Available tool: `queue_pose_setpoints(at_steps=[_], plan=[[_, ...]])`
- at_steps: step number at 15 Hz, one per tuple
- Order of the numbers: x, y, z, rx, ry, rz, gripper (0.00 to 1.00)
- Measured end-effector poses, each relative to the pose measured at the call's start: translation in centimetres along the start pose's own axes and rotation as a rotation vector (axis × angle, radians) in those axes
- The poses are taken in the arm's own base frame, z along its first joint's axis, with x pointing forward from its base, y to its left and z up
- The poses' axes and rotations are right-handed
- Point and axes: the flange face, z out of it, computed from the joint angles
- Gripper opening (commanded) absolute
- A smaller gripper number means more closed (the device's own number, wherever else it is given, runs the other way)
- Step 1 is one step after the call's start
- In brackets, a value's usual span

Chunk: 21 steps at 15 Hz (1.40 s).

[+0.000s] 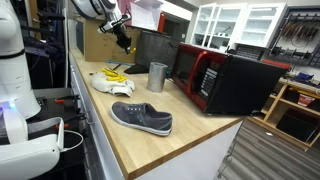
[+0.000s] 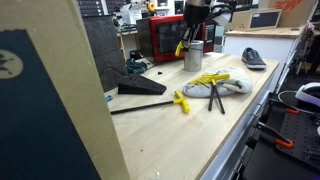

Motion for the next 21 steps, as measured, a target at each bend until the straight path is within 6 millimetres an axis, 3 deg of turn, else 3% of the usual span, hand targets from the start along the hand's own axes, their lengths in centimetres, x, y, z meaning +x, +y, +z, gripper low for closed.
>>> queue_pose_setpoints(at_steps=[7, 13, 21], plan=[[0.0, 3.1, -1.1, -0.277, 0.223, 0.146, 0.01], [-1.2, 6.1, 0.3, -0.498, 0.388, 0.313, 0.01], [-4.4, 10.5, 2.6, -0.83, 0.5, 0.544, 0.01]])
